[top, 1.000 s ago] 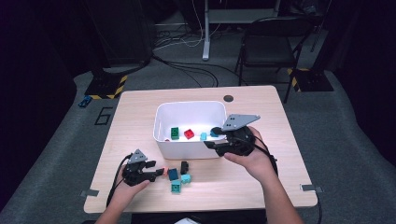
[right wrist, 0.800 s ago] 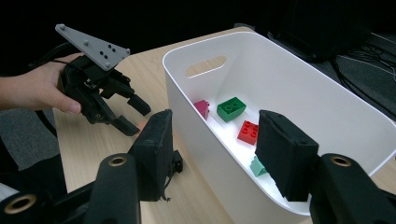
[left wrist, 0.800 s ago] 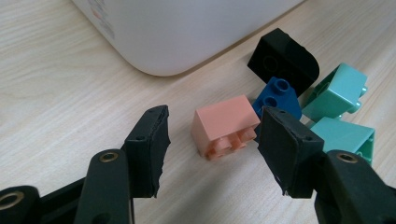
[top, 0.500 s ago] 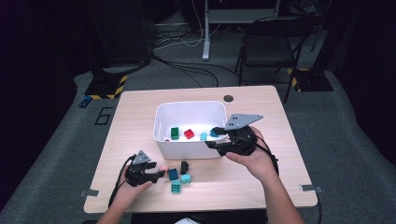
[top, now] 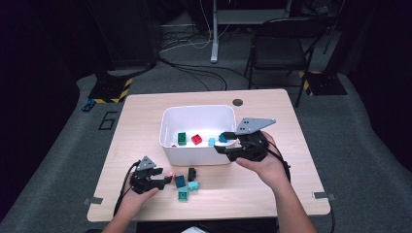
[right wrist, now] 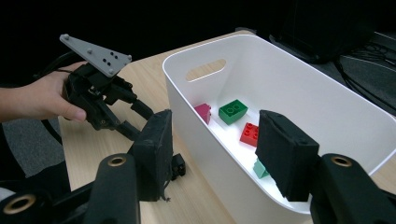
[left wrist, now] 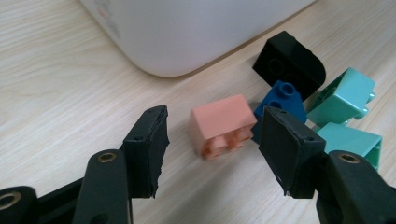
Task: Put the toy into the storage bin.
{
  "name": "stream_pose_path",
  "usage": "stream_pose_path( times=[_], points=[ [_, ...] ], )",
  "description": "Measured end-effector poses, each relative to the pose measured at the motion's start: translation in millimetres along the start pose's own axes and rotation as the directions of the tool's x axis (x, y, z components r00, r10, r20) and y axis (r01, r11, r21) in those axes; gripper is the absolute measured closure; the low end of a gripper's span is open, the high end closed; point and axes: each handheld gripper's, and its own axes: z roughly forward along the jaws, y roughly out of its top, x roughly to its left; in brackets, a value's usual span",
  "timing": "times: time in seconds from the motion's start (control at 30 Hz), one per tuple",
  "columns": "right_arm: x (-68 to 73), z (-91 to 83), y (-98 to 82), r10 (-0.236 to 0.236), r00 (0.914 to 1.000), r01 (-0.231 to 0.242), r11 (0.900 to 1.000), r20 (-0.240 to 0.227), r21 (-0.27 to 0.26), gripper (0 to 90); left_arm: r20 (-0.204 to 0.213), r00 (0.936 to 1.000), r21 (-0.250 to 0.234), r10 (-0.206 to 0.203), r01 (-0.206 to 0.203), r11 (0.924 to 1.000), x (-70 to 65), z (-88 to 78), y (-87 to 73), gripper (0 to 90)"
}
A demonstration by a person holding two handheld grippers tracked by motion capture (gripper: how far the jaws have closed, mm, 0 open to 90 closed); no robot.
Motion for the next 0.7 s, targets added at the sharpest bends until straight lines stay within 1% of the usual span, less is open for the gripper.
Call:
stream_pose_path(
  times=[0.03,0.1,0.13,0.17,0.23,0.3,0.33,0.37,0.4,0.43,0.47,0.53,0.57,0.6,0.63,0.67,0.7],
  points=[
    [-0.5,-0.2,0.0,-0.006,1.0,0.006,1.0,0.0,-0.003,45.2,0.001,1.0,0.006,0.006,-0.006,1.0,-1.3,1.9,0.6,41.0],
    [-0.7,-0.9,-0.1,-0.003,1.0,0.003,1.0,-0.002,-0.006,45.2,0.003,0.9999,0.025,0.012,-0.012,0.9996,-3.9,5.5,1.3,39.7],
    [-0.6,-1.3,0.0,0.0,1.0,0.0,1.0,-0.003,-0.007,45.3,-0.003,0.9998,0.029,0.022,-0.021,0.9993,-4.7,7.3,1.5,39.3],
    [-0.5,-1.7,0.0,0.0,1.0,0.0,1.0,-0.004,-0.008,45.3,-0.008,0.9998,0.031,0.021,-0.021,0.9993,-5.9,9.0,1.5,39.0],
    [0.1,-2.4,0.3,0.001,1.0,-0.001,1.0,-0.005,-0.008,45.2,-0.022,0.9992,0.039,0.034,-0.033,0.9987,-5.7,10.9,2.4,39.0],
    [0.4,-2.9,0.6,0.001,1.0,-0.001,1.0,-0.007,-0.012,45.3,-0.028,0.9992,0.038,0.028,-0.027,0.9989,-5.8,13.0,2.7,39.0],
    [0.4,-3.1,0.7,0.001,1.0,-0.001,1.0,-0.007,-0.014,45.2,-0.028,0.9995,0.035,0.016,-0.015,0.9993,-6.1,14.3,2.6,39.1],
    [0.2,-3.2,0.6,0.001,1.0,-0.001,1.0,-0.006,-0.014,45.2,-0.034,0.9992,0.041,0.022,-0.02,0.999,-5.7,14.7,2.8,39.4],
    [0.0,-3.3,0.5,0.001,1.0,-0.001,1.0,-0.006,-0.014,45.2,-0.044,0.9987,0.041,0.027,-0.025,0.9989,-5.5,15.7,2.7,40.1],
    [-0.3,-3.4,0.4,0.002,1.0,-0.002,1.0,-0.006,-0.013,45.2,-0.041,0.9991,0.048,0.012,-0.01,0.9988,-6.2,16.2,2.1,41.2],
    [-0.5,-3.5,0.3,0.003,1.0,-0.004,1.0,-0.006,-0.013,45.2,-0.042,0.999,0.047,0.013,-0.011,0.9988,-6.0,16.6,1.7,42.9],
    [-0.7,-3.4,0.2,0.002,1.0,-0.002,1.0,-0.005,-0.013,45.2,-0.054,0.9982,0.045,0.027,-0.025,0.9987,-4.8,16.5,1.5,44.9],
    [-0.9,-3.2,0.2,0.0,1.0,0.0,1.0,-0.007,-0.013,45.2,-0.046,0.9987,0.053,0.022,-0.019,0.9984,-4.6,15.7,1.1,47.2],
    [-1.0,-3.2,0.2,0.001,1.0,-0.001,1.0,-0.007,-0.013,45.2,-0.051,0.9982,0.049,0.03,-0.027,0.9984,-3.6,15.1,1.0,48.8],
    [-1.1,-3.2,0.2,0.001,1.0,-0.001,1.0,-0.006,-0.014,45.2,-0.052,0.9982,0.049,0.028,-0.026,0.9985,-3.2,14.4,0.7,51.0],
    [-0.8,-3.5,0.3,0.003,1.0,-0.004,1.0,-0.006,-0.014,45.2,-0.051,0.9986,0.045,0.015,-0.013,0.9989,-4.0,13.9,0.1,54.2],
    [-0.5,-3.5,0.3,0.003,1.0,-0.003,1.0,-0.009,-0.015,45.2,-0.047,0.9987,0.049,0.018,-0.016,0.9987,-3.8,13.1,0.3,54.5]
  ],
)
